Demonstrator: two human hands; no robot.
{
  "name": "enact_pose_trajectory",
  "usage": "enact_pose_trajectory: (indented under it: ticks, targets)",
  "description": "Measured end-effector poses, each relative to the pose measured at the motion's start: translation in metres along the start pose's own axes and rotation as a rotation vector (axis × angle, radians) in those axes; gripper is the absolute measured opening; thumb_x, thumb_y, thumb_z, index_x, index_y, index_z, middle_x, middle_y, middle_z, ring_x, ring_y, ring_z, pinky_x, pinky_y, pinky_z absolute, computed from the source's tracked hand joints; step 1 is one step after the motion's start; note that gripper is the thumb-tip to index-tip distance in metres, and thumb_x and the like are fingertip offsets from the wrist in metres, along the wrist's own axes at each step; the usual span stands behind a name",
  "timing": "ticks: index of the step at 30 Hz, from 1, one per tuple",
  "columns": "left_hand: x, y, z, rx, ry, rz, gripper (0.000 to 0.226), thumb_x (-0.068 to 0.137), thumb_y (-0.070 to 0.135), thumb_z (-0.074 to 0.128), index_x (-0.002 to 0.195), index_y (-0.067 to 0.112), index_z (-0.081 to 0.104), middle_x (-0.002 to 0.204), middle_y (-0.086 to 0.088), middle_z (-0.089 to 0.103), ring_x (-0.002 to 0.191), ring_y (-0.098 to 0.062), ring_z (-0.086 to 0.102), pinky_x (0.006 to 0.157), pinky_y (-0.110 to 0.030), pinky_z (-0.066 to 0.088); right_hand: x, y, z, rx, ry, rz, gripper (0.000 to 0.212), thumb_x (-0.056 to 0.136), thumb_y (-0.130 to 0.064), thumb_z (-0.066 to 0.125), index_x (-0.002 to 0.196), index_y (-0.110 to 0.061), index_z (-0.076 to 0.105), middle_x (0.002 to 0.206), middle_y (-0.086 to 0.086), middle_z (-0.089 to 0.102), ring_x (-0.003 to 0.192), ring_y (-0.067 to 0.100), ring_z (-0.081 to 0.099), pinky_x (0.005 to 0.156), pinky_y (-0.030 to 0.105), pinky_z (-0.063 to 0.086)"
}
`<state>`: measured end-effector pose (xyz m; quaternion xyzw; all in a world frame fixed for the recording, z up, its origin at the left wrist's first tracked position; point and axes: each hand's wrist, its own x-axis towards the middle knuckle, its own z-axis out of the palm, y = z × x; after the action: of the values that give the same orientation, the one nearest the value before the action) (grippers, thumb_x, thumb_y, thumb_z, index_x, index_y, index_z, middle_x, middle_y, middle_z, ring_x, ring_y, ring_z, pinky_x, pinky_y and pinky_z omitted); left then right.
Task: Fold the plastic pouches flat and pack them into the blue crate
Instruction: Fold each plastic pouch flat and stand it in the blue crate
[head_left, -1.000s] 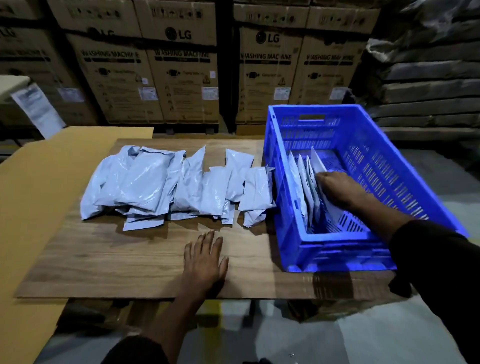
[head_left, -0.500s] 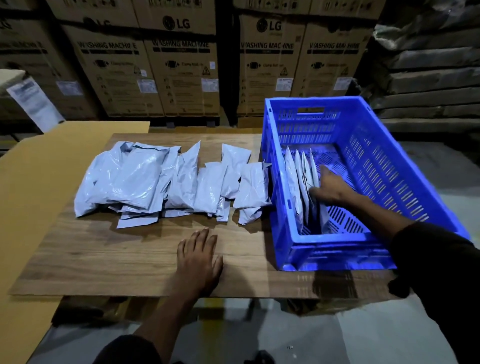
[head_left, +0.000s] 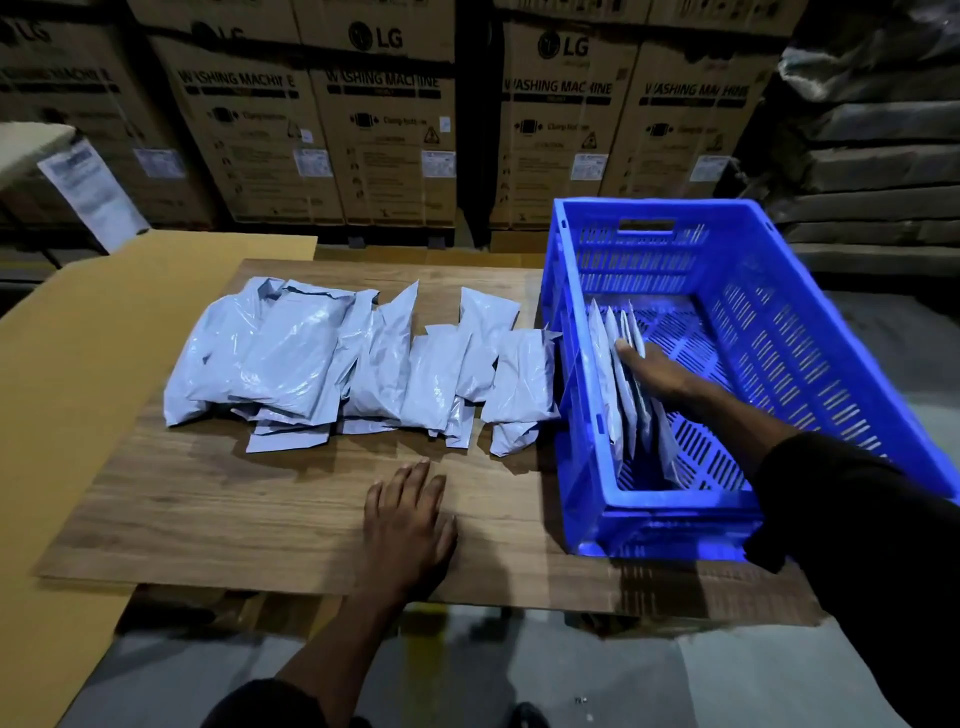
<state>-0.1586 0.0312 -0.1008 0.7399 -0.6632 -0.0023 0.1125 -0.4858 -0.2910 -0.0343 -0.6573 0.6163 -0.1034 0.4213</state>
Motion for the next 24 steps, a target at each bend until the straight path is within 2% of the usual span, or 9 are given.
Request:
enact_pose_trajectory:
  ticks: [4, 7, 11, 13, 15, 17, 19, 21, 24]
  targets:
    - [0.001, 0.0, -0.001, -0.014, -0.012, -0.002, 0.059, 0.086, 0.05, 0.048, 0.134, 0.02, 0.061, 0.148, -0.009, 0.052, 0.136, -0.032, 0.048, 0.109, -0.054, 0.033, -0.034, -0.025, 0.001, 0.022, 0.07, -0.047, 0.103, 0.076, -0.093, 0.042, 0.149, -0.02, 0.037, 0.149, -0.005, 0.041, 0.135, 0.02, 0.043, 0.111, 0.052, 0.04]
    - [0.001, 0.0, -0.002, -0.034, -0.014, -0.007, 0.059, 0.084, 0.05, 0.05, 0.133, 0.02, 0.062, 0.148, -0.009, 0.053, 0.135, -0.032, 0.048, 0.109, -0.054, 0.033, -0.025, -0.019, -0.003, -0.025, 0.092, 0.011, 0.113, 0.067, -0.1, 0.037, 0.15, -0.024, 0.035, 0.155, 0.003, 0.041, 0.134, 0.032, 0.049, 0.099, 0.058, 0.049]
    - [0.002, -0.001, -0.002, -0.037, -0.029, -0.002, 0.06, 0.082, 0.05, 0.05, 0.132, 0.019, 0.062, 0.146, -0.009, 0.054, 0.133, -0.032, 0.05, 0.107, -0.055, 0.032, -0.035, -0.034, -0.001, -0.084, 0.095, 0.058, 0.128, 0.063, -0.104, 0.027, 0.155, -0.015, 0.024, 0.16, 0.01, 0.031, 0.139, 0.035, 0.042, 0.107, 0.053, 0.043]
    - [0.002, -0.001, -0.002, -0.031, -0.049, -0.007, 0.059, 0.082, 0.05, 0.049, 0.13, 0.019, 0.063, 0.145, -0.009, 0.055, 0.133, -0.032, 0.051, 0.107, -0.055, 0.032, -0.059, -0.054, -0.001, -0.14, 0.119, 0.069, 0.122, 0.074, -0.097, 0.025, 0.155, -0.006, 0.024, 0.158, 0.02, 0.033, 0.139, 0.038, 0.042, 0.107, 0.047, 0.042]
    - [0.002, -0.001, -0.001, -0.031, -0.056, -0.007, 0.059, 0.082, 0.049, 0.049, 0.129, 0.018, 0.065, 0.145, -0.009, 0.056, 0.132, -0.031, 0.052, 0.107, -0.055, 0.034, -0.075, -0.071, 0.002, -0.225, 0.255, 0.076, 0.099, 0.095, -0.075, 0.028, 0.15, 0.007, 0.026, 0.152, 0.032, 0.036, 0.137, 0.043, 0.042, 0.106, 0.045, 0.039]
    - [0.003, -0.002, 0.0, -0.04, -0.054, -0.002, 0.057, 0.081, 0.048, 0.051, 0.129, 0.018, 0.066, 0.145, -0.009, 0.056, 0.131, -0.032, 0.053, 0.106, -0.055, 0.036, -0.091, -0.094, 0.002, -0.304, 0.534, -0.036, 0.079, 0.101, -0.059, 0.035, 0.139, 0.009, 0.04, 0.14, 0.035, 0.047, 0.128, 0.047, 0.048, 0.104, 0.049, 0.041]
    - [0.003, -0.003, 0.001, -0.048, -0.058, 0.007, 0.056, 0.081, 0.047, 0.052, 0.127, 0.018, 0.066, 0.143, -0.01, 0.058, 0.13, -0.032, 0.054, 0.105, -0.056, 0.038, -0.107, -0.125, 0.008, -0.372, 0.74, -0.285, 0.058, 0.1, -0.042, 0.047, 0.134, 0.004, 0.047, 0.133, 0.03, 0.054, 0.121, 0.045, 0.051, 0.101, 0.05, 0.043]
    - [0.004, -0.006, 0.001, -0.057, -0.06, 0.029, 0.055, 0.082, 0.047, 0.053, 0.127, 0.018, 0.066, 0.143, -0.01, 0.058, 0.129, -0.032, 0.055, 0.103, -0.056, 0.039, -0.125, -0.164, 0.027, -0.406, 0.783, -0.522, 0.044, 0.099, -0.029, 0.055, 0.133, -0.001, 0.051, 0.129, 0.024, 0.058, 0.117, 0.039, 0.054, 0.098, 0.046, 0.045]
    - [0.002, -0.017, 0.001, -0.069, -0.039, 0.101, 0.052, 0.086, 0.045, 0.056, 0.13, 0.018, 0.065, 0.144, -0.01, 0.057, 0.129, -0.032, 0.055, 0.101, -0.053, 0.042, -0.144, -0.212, 0.077, -0.435, 0.635, -0.711, 0.037, 0.096, -0.025, 0.058, 0.127, -0.004, 0.058, 0.12, 0.021, 0.064, 0.108, 0.038, 0.059, 0.09, 0.044, 0.048]
